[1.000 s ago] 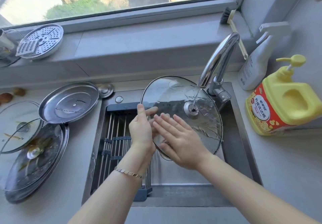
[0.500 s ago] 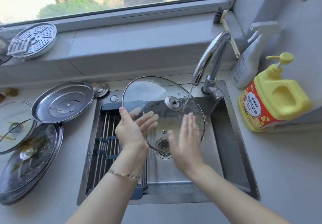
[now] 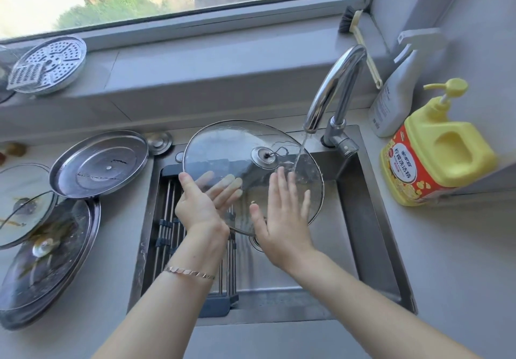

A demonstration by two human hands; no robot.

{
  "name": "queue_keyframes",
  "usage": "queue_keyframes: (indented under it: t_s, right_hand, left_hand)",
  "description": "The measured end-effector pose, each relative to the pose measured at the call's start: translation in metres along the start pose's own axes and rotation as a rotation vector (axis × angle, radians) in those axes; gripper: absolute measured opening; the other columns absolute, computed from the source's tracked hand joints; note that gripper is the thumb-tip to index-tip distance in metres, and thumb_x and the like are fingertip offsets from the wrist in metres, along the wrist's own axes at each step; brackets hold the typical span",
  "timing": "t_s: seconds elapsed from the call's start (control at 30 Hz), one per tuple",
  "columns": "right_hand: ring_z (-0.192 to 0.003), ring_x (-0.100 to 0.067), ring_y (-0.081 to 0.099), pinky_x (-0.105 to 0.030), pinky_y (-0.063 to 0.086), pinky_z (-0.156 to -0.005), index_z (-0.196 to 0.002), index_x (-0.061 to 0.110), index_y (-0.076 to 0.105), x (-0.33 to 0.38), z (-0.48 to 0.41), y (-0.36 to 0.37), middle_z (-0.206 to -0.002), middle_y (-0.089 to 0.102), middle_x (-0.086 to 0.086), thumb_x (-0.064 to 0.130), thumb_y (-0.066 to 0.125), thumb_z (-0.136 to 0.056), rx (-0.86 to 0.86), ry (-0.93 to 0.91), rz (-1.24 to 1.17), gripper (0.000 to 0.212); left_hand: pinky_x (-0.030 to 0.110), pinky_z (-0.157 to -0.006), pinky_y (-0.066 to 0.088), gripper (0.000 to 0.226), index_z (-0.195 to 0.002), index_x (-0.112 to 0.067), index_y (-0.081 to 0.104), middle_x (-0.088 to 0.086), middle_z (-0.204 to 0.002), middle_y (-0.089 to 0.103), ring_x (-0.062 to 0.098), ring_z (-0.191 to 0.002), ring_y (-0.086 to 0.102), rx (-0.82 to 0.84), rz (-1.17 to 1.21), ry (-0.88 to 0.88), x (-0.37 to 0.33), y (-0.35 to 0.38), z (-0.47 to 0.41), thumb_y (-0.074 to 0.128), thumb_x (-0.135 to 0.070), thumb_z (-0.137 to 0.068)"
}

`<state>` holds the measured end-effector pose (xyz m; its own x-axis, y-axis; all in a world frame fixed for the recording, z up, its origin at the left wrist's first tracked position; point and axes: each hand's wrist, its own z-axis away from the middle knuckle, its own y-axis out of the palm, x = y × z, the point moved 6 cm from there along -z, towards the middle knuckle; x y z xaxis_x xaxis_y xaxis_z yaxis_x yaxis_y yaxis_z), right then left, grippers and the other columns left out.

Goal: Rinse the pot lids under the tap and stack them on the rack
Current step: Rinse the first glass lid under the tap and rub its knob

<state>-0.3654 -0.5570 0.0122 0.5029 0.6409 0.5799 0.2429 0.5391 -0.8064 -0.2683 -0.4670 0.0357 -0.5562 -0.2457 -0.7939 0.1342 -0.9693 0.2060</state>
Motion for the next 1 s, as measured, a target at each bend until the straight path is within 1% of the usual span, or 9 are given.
queue_keyframes:
  t_s: [0.1,0.2,0.27,0.47,0.6,0.7,0.77,0.93,1.0]
  right_hand:
    - [-0.14,-0.01,-0.024,-0.031,-0.018,-0.112,-0.148,0.011,-0.009,-0.022,-0.003,0.008,-0.15,-0.026,0.002,0.076,0.0,-0.076,0.083,-0.023,-0.027,0.097]
    - [-0.145,-0.017,-0.01,-0.031,-0.007,-0.117,-0.149,0.005,-0.002,-0.072,-0.035,0.001,-0.158,-0.009,-0.01,0.054,0.017,-0.095,0.111,0.271,-0.18,0.075]
    - [-0.146,-0.019,-0.006,-0.033,-0.004,-0.119,-0.148,0.002,0.001,-0.081,-0.043,-0.003,-0.158,-0.004,-0.012,0.041,0.021,-0.1,0.098,0.302,-0.172,0.065]
    - [-0.145,-0.012,-0.009,-0.027,-0.005,-0.116,-0.149,0.008,0.002,-0.079,-0.028,-0.01,-0.157,-0.006,-0.002,0.048,0.017,-0.091,0.082,0.043,-0.162,0.072]
    - [-0.145,-0.01,-0.003,-0.029,-0.004,-0.116,-0.149,0.01,0.006,-0.095,-0.059,-0.032,-0.159,0.002,-0.003,0.036,0.015,-0.099,0.005,0.153,-0.208,0.057]
    - [-0.144,-0.008,0.002,-0.026,-0.002,-0.117,-0.148,0.011,0.018,-0.052,-0.063,-0.038,-0.155,0.009,0.004,0.042,0.009,-0.089,0.031,-0.227,-0.133,0.067]
    - [-0.141,-0.003,0.007,-0.02,0.001,-0.116,-0.145,0.016,0.029,-0.047,-0.059,-0.039,-0.149,0.014,0.012,0.045,0.018,-0.089,0.112,-0.391,-0.189,0.064]
    - [-0.137,0.002,0.001,-0.033,0.003,-0.12,-0.148,0.015,0.017,-0.077,-0.079,-0.045,-0.157,0.01,0.001,0.036,0.026,-0.099,0.111,-0.16,-0.199,0.054]
    - [-0.137,0.0,-0.004,-0.03,-0.003,-0.118,-0.148,0.016,0.014,-0.036,-0.073,-0.04,-0.155,0.003,0.005,0.048,0.018,-0.092,0.152,-0.367,-0.059,0.064]
  left_hand:
    - [0.026,-0.041,0.053,0.051,-0.077,-0.007,0.055,0.017,-0.058,0.069,0.027,-0.052,0.069,0.037,-0.037,-0.017,0.0,-0.01,-0.003,0.033,-0.048,-0.098]
    - [0.026,-0.04,0.053,0.051,-0.079,-0.007,0.055,0.017,-0.058,0.069,0.027,-0.051,0.069,0.069,-0.084,-0.043,0.001,-0.017,-0.003,0.032,-0.048,-0.098]
    - [0.025,-0.04,0.053,0.051,-0.08,-0.007,0.056,0.017,-0.059,0.07,0.026,-0.051,0.069,0.097,-0.101,-0.053,0.001,-0.019,-0.003,0.031,-0.048,-0.098]
    - [0.025,-0.04,0.053,0.05,-0.087,-0.006,0.057,0.015,-0.061,0.071,0.025,-0.052,0.07,0.184,-0.177,-0.033,-0.01,-0.018,-0.005,0.03,-0.047,-0.098]
    - [0.026,-0.041,0.054,0.049,-0.088,-0.005,0.057,0.017,-0.062,0.071,0.025,-0.051,0.069,0.251,-0.238,-0.025,-0.006,-0.01,0.003,0.032,-0.046,-0.098]
    - [0.026,-0.039,0.053,0.048,-0.087,-0.003,0.056,0.02,-0.062,0.07,0.026,-0.048,0.068,0.333,-0.32,-0.041,0.001,-0.006,0.008,0.031,-0.044,-0.099]
    - [0.025,-0.037,0.052,0.048,-0.087,-0.003,0.055,0.022,-0.061,0.069,0.026,-0.046,0.067,0.361,-0.356,-0.059,0.004,-0.007,0.009,0.032,-0.043,-0.098]
    - [0.028,-0.038,0.052,0.048,-0.084,-0.001,0.057,0.022,-0.057,0.067,0.025,-0.042,0.063,0.418,-0.467,-0.043,0.006,-0.005,0.012,0.036,-0.042,-0.097]
    - [0.028,-0.037,0.051,0.047,-0.082,-0.001,0.058,0.016,-0.05,0.064,0.021,-0.037,0.059,0.436,-0.5,-0.046,0.011,0.002,0.016,0.038,-0.041,-0.096]
